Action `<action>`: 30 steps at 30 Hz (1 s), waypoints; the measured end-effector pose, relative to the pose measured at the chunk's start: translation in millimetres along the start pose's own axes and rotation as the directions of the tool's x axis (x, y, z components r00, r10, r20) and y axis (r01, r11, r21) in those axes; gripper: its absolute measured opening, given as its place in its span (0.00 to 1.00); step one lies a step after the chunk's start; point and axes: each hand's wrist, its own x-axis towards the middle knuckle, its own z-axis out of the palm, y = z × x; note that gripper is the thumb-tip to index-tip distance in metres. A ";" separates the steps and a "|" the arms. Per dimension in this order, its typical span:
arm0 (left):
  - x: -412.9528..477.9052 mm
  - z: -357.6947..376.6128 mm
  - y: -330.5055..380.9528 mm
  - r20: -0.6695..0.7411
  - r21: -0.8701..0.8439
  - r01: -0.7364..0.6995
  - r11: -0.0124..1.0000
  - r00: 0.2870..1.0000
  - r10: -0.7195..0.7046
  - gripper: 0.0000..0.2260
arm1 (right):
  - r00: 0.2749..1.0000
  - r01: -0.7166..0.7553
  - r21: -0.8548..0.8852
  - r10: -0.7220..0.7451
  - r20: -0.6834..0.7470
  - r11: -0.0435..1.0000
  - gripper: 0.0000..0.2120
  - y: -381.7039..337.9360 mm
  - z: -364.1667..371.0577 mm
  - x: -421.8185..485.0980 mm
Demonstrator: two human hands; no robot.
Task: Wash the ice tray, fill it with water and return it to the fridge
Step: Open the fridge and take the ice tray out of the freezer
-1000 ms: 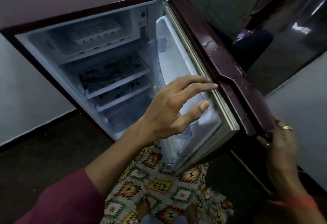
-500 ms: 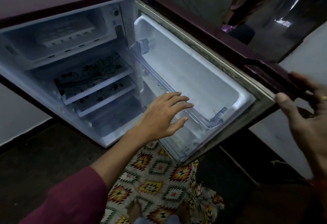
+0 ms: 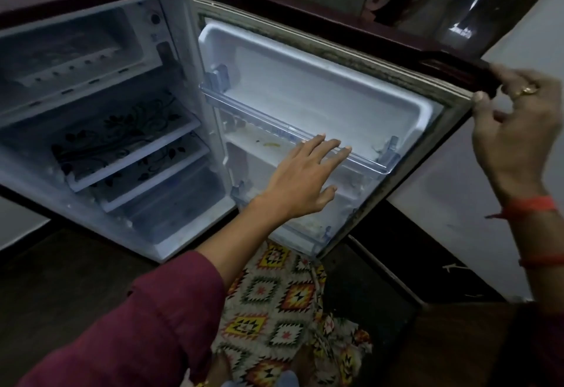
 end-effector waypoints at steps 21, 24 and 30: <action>64.9 17.8 -5.1 0.083 0.089 -0.054 0.995 0.995 0.046 0.37 | 0.948 0.083 -0.143 -0.034 0.315 0.986 0.37 39.9 41.5 50.1; 57.1 20.0 -11.0 0.070 0.087 -0.058 0.995 0.996 0.052 0.38 | 0.952 0.062 -0.149 -0.014 0.306 0.987 0.37 31.2 43.5 45.9; 26.1 11.3 -36.5 0.025 0.040 0.034 0.999 0.999 -0.035 0.39 | 0.966 0.191 -0.045 -0.180 0.184 0.981 0.30 -21.2 57.7 15.5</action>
